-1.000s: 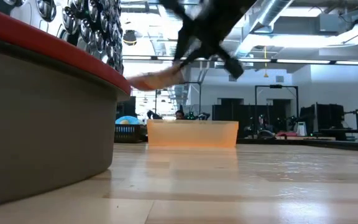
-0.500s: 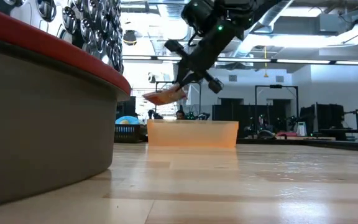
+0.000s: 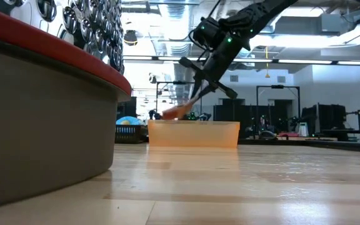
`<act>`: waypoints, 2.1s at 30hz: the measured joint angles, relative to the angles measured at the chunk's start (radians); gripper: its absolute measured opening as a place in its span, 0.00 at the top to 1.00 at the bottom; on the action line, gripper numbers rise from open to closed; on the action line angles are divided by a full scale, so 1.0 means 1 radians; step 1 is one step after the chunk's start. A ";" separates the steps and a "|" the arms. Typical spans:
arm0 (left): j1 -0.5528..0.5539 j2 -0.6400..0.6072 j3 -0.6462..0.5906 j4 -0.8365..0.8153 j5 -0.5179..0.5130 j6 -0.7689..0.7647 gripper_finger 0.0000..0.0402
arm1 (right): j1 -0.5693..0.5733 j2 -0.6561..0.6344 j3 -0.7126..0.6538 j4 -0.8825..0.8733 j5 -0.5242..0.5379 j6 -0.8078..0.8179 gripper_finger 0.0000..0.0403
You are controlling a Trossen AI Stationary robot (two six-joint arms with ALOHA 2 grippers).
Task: Pick & Place Food Item
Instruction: Put the red popcorn bag into the orange bin, then return to Home Position
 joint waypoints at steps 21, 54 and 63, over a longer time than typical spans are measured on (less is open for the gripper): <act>0.000 0.000 0.000 0.000 0.011 -0.025 0.62 | -0.013 0.007 -0.001 -0.002 0.144 -0.110 0.74; -0.062 -0.314 -0.421 -0.110 -0.203 0.294 0.73 | 0.451 -0.498 -0.405 0.011 0.386 -0.031 0.54; -0.252 -0.322 -0.548 -0.075 -0.285 0.355 0.86 | 0.510 -0.500 -0.413 -0.015 0.383 0.035 0.57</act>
